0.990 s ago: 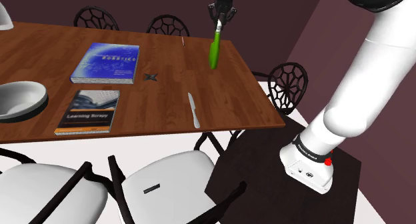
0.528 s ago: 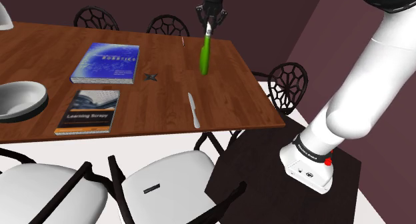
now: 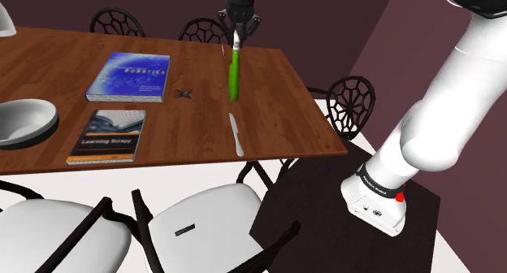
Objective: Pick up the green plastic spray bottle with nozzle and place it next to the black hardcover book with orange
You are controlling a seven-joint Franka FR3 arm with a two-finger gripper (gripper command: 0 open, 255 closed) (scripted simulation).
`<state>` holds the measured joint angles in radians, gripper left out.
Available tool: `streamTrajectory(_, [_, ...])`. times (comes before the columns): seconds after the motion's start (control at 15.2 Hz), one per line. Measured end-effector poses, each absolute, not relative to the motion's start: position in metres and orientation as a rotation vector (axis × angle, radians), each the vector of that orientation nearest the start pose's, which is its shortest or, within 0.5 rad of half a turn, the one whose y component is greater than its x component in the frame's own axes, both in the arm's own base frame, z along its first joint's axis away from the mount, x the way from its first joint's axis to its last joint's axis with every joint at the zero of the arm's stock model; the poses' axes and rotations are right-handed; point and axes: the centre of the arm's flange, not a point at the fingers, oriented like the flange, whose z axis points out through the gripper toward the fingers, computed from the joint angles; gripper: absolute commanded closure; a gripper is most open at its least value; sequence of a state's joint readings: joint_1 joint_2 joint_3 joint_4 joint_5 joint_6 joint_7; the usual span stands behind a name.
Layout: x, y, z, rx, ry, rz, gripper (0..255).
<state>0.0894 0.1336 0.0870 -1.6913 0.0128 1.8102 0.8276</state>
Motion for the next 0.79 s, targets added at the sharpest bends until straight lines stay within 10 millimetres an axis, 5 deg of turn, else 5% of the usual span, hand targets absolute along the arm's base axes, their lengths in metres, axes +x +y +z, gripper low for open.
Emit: streamTrajectory(0.79, [0.571,0.263,0.511,-2.961,1.005,0.037,255])
